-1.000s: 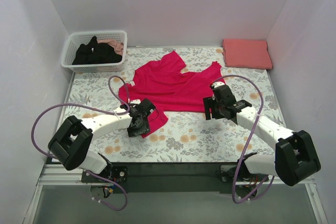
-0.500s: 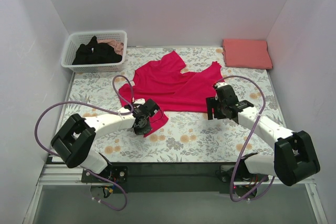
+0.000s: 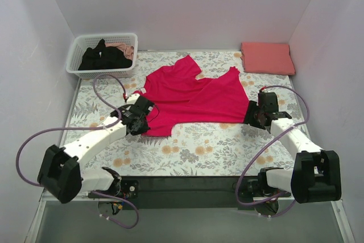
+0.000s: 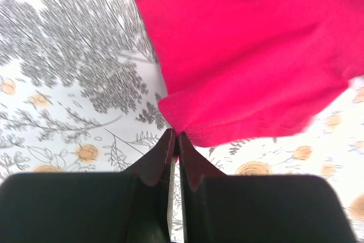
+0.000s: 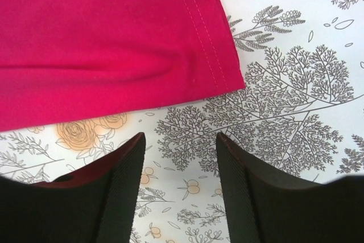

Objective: Fold and stack the t-shirts
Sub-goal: Flatten the tshirt out

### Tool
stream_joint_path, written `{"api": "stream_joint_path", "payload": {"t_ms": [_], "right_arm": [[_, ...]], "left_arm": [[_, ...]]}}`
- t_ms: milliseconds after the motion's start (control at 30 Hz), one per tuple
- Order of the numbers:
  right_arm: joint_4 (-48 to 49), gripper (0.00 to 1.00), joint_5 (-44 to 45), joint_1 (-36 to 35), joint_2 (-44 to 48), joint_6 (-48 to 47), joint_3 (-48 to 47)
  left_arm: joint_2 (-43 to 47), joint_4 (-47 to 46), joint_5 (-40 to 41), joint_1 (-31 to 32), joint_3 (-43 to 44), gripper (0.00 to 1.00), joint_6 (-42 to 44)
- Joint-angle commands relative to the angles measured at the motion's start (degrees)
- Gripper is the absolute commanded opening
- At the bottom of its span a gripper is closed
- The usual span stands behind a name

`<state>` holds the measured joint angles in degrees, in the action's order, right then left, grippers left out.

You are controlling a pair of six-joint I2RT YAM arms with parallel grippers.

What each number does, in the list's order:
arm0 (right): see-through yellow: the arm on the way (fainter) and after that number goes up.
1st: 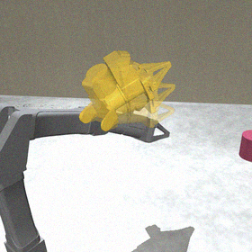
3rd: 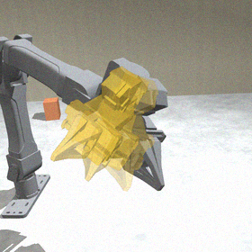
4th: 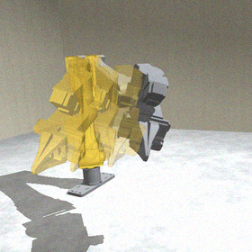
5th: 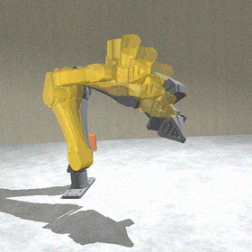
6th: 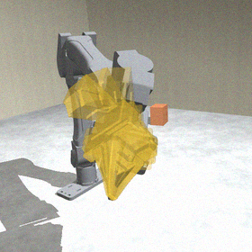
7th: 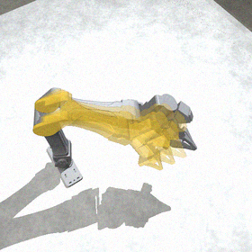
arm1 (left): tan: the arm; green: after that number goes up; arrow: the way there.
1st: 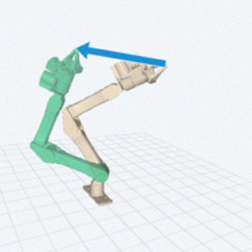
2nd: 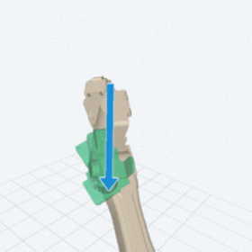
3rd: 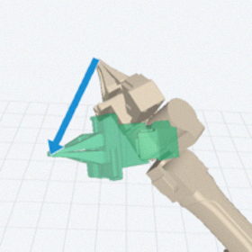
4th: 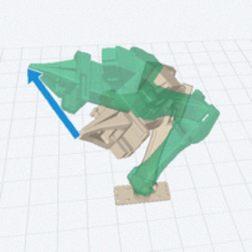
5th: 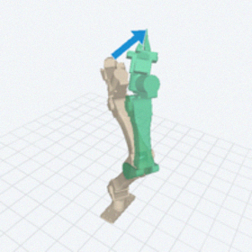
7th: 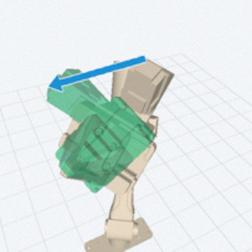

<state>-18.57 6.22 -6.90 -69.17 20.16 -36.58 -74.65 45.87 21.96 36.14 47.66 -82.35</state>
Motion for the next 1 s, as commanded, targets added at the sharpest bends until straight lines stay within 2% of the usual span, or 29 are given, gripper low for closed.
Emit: {"api": "stream_joint_path", "payload": {"t_ms": [0, 233, 333, 500, 700, 800, 967], "right_arm": [[3.97, 0.58, -1.65, 0.74, 0.35, 2.95, 0.02], [4.33, 0.51, 3.01, 1.62, -6.05, 0.67, -2.27], [4.42, 0.42, 1.26, 1.8, -8.79, -0.12, -4.28], [3.72, 0.41, 0.99, 1.8, -9.15, 0.31, -4.64], [3.36, 0.46, 1.08, 1.89, -8.53, 0.32, -5.08], [3.1, 0.46, -1.29, 1.89, -8.7, -0.03, -6.31], [2.92, 0.45, -1.74, 1.89, -11.42, -0.83, -6.84]], "left_arm": [[6.96, -0.86, 1.43, -3.79, 1.82, 0.0, 4.73], [14.09, -1.39, 2.21, -7.4, 3.05, 0.0, 7.9], [15.15, -1.39, 3.61, -8.1, 3.23, 0.0, 8.78], [16.38, -1.65, 4.33, -8.81, 4.11, 0.0, 10.71], [16.82, -3.5, 3.18, -8.89, 2.17, 0.0, 11.07], [17.35, -3.5, 3.09, -8.89, 2.44, 0.0, 11.24], [17.17, -4.12, 2.31, -8.89, 2.09, 0.0, 11.16]]}}
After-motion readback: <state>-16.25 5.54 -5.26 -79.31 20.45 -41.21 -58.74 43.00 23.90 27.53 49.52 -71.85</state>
